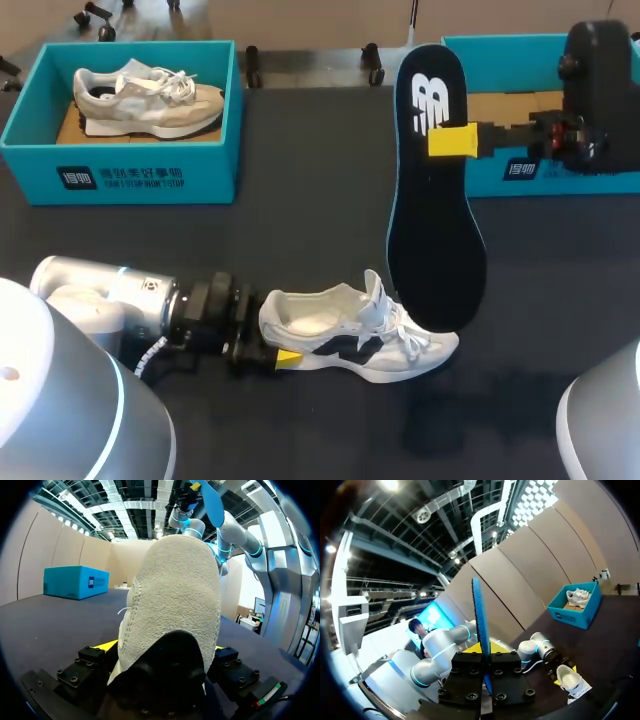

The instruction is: Take the shoe out of the shoebox, open the shoe tongue, remove and reinsert the insole, then place the shoe into the shoebox

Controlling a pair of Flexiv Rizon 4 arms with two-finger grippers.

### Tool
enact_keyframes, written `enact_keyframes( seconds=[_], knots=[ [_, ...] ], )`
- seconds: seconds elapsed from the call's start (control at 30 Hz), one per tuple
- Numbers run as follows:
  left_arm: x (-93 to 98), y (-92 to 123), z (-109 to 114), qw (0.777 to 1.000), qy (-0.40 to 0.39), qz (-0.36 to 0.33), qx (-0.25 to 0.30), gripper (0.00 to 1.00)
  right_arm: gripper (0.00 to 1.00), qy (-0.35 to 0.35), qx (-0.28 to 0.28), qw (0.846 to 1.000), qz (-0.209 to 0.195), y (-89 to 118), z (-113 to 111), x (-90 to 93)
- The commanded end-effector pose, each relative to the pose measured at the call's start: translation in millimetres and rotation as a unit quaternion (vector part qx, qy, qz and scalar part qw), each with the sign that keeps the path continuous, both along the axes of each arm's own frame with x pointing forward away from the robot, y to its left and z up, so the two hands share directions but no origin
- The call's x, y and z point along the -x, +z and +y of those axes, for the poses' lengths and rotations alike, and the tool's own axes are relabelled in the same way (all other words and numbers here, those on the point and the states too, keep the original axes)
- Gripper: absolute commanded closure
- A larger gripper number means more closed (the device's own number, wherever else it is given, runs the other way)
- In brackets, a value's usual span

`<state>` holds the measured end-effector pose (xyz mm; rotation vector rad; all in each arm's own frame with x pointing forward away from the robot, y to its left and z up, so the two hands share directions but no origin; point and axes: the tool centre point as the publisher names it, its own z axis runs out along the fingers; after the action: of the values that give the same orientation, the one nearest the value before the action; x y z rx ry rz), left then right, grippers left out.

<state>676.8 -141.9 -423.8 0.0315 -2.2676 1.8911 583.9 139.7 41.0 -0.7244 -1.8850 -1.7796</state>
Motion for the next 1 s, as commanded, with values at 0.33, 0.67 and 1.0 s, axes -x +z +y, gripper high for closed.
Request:
enact_keyframes(
  seconds=[0.33, 0.67, 1.0],
  knots=[
    [-0.9, 6.2, 24.9, 0.999, -0.032, 0.002, -0.038, 0.00, 1.00, 0.000, 0.001, 1.000, 0.001, -0.2, 2.7, -1.5],
    [-5.6, 12.2, 50.6, 0.991, -0.043, -0.017, -0.123, 0.00, 1.00, 0.000, 0.001, 1.000, 0.001, -0.2, 2.7, -1.5],
    [6.3, 28.7, 84.1, 0.954, -0.100, -0.017, -0.281, 0.00, 1.00, 0.000, 0.001, 1.000, 0.001, -0.2, 2.7, -1.5]
  ],
)
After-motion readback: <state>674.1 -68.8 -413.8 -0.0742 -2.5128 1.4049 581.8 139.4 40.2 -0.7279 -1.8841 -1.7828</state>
